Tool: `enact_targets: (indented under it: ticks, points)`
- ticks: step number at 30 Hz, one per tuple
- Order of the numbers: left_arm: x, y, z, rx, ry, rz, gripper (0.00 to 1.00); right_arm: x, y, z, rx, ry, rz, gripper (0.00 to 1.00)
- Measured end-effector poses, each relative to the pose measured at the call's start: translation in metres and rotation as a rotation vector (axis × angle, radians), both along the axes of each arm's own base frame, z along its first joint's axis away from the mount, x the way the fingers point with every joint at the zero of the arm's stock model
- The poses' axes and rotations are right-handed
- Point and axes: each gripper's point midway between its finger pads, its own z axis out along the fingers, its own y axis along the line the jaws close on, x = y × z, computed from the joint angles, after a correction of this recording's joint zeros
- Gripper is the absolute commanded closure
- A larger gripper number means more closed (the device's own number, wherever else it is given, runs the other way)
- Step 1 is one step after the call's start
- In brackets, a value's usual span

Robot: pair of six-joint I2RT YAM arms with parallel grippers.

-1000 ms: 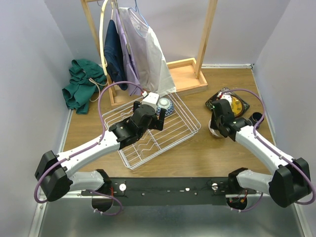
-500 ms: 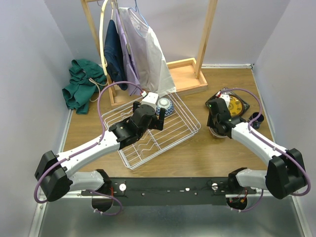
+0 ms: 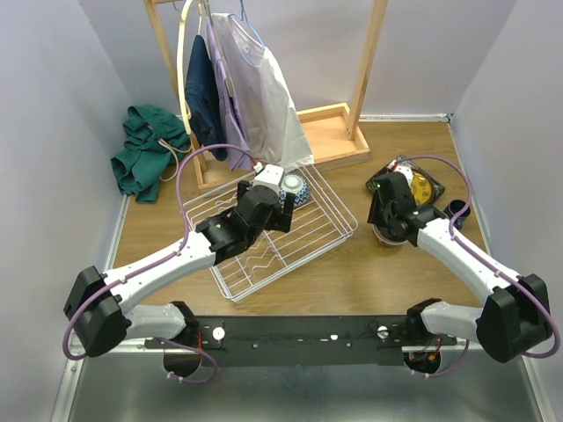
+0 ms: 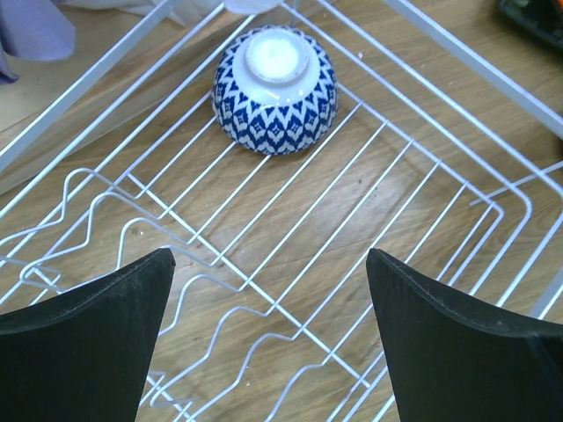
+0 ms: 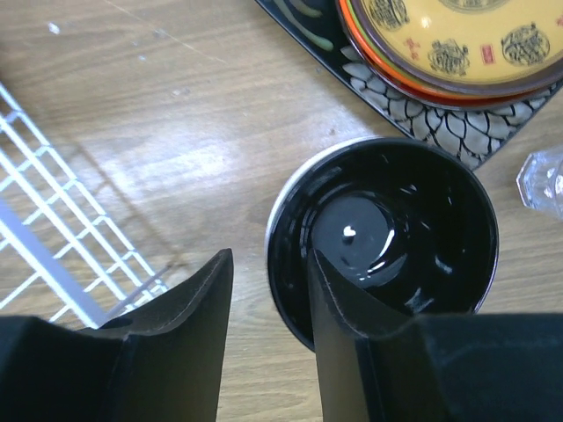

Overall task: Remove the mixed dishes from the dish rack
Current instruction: Place the bowl at the center of the board, then pick up the bowl from the dish rack.

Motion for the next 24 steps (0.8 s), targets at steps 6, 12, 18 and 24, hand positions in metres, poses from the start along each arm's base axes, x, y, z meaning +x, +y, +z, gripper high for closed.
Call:
enact_targets:
  ticks: [6,12,18,24]
  points:
    - [0.011,-0.009,-0.007,0.104,0.018,-0.034,0.01,0.004,0.005,0.024,0.036,-0.051,0.01,0.33]
    - [0.03,-0.019,-0.015,0.293,0.007,-0.119,0.01,0.0,0.003,0.057,0.077,-0.151,0.012,0.21]
    - [0.059,-0.027,-0.031,0.551,-0.022,-0.204,0.01,-0.007,0.0,0.076,0.099,-0.204,0.013,0.17]
    - [0.079,-0.027,-0.064,0.831,-0.019,-0.323,0.01,-0.011,-0.002,0.083,0.105,-0.224,0.015,0.14]
